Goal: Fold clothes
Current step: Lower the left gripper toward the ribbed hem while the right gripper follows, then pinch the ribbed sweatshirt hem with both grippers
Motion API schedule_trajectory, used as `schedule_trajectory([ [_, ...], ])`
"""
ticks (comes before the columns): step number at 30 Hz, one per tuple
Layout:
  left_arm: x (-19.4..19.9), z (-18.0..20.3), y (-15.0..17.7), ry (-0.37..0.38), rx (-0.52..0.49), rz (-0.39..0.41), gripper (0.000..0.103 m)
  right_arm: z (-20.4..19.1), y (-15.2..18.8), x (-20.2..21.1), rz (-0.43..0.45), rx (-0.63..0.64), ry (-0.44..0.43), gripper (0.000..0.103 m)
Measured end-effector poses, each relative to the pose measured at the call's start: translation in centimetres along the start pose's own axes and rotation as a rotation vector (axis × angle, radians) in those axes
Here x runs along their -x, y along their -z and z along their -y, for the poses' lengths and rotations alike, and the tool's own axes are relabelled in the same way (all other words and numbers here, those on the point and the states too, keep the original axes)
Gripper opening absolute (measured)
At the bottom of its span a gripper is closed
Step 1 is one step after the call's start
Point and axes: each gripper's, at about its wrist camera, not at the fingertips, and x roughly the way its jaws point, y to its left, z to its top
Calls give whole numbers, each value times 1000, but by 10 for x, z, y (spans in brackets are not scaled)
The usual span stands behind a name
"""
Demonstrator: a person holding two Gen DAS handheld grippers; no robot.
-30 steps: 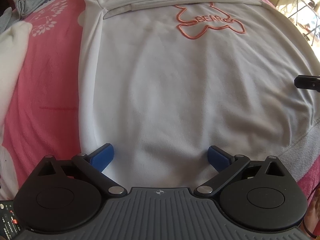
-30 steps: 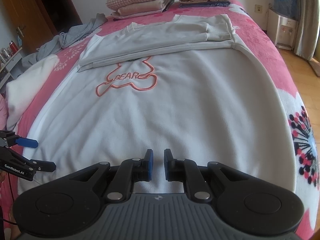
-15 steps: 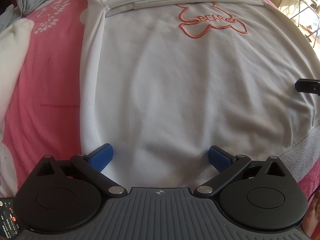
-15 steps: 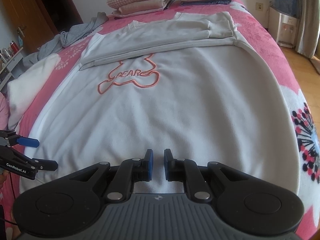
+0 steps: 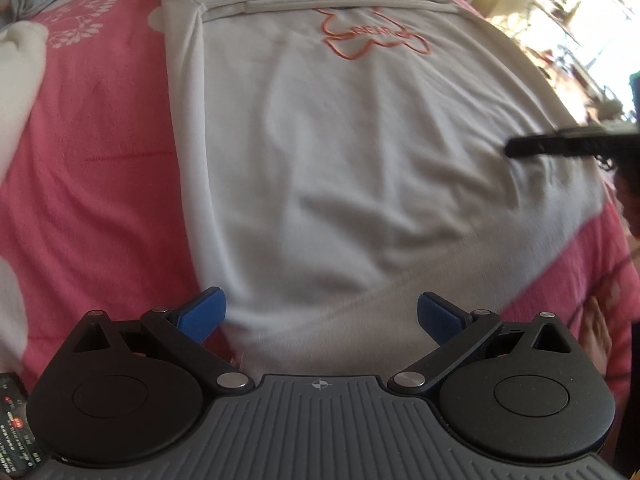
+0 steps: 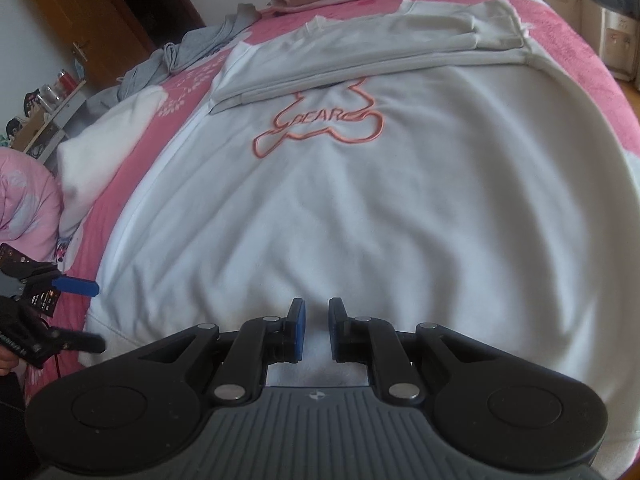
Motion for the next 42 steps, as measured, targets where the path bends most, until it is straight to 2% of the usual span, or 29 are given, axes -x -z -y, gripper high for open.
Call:
schedule_trajectory([
  [6,11,-20,8,29,55,12,98,-2,-1,-1,-6,4,3,13],
  [9,10,-28,10,41,81,21,89,-1,-1,-1,-8,-1,3,13],
  [11,10,-32,13,58,98,20,66,-2,-1,-2,-10,-3,2,13],
  [14,8,-38,17,70,121,32,57,-3,-2,-3,-11,5,0,13],
  [19,10,-57,19,129,225,73,52,-5,-1,-3,-12,6,-4,13],
  [22,13,-74,17,146,324,119,52,-4,0,-3,-14,2,-4,13],
  [26,8,-89,11,170,407,162,55,-4,0,-3,-14,0,-5,13],
  [29,1,-99,11,244,475,147,55,-6,0,-3,-14,1,-6,13],
  [32,-1,-104,14,344,495,111,54,-6,2,-1,-12,2,-6,13],
  [42,-10,-92,39,482,447,-23,53,-4,4,-1,-16,-9,-7,13],
])
